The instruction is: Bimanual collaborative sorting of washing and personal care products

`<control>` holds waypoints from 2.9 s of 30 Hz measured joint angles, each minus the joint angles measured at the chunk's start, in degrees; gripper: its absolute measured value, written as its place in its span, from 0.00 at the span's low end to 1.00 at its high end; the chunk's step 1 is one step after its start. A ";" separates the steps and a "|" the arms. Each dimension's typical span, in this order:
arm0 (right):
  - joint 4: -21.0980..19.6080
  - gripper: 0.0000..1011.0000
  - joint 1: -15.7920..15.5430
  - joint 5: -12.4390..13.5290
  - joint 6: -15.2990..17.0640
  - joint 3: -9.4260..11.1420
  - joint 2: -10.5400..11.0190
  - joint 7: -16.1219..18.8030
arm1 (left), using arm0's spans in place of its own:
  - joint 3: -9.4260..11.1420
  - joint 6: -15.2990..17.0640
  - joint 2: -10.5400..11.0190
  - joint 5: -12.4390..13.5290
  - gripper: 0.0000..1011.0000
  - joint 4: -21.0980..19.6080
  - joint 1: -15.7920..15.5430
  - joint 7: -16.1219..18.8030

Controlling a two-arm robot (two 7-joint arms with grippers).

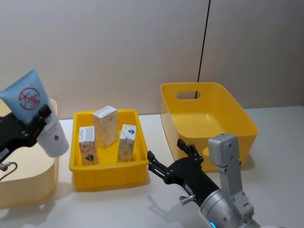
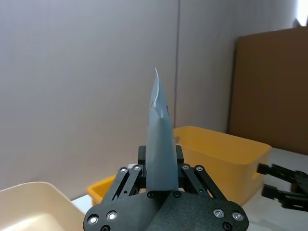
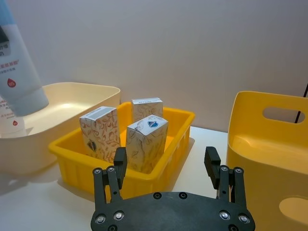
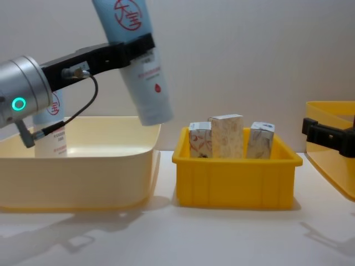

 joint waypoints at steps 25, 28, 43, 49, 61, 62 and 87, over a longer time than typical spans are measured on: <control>0.00 0.99 0.00 0.00 0.00 0.00 0.00 0.00 | 6.44 0.55 2.82 2.16 0.28 0.20 -1.24 -6.25; 0.00 0.99 0.00 0.00 0.00 0.01 -0.01 0.03 | 6.74 0.47 2.93 2.29 0.28 0.20 -1.26 -6.39; -0.58 0.99 0.52 2.82 -0.01 0.10 1.18 5.63 | 7.48 0.26 3.19 2.59 0.28 0.17 -1.33 -6.80; -0.92 0.99 1.55 4.76 0.47 -0.65 1.97 9.58 | 7.59 0.22 3.23 2.65 0.28 0.14 -1.34 -6.87; 0.36 0.99 5.72 6.55 2.76 -4.64 2.26 15.54 | 7.69 0.20 3.29 2.72 0.28 0.14 -1.34 -6.95; 0.36 0.99 5.72 6.55 2.76 -4.64 2.26 15.54 | 7.69 0.19 3.29 2.72 0.28 0.13 -1.34 -6.95; 6.71 0.99 13.31 0.11 6.36 -13.07 -1.81 14.46 | 7.74 0.20 3.30 2.72 0.28 0.14 -1.33 -6.95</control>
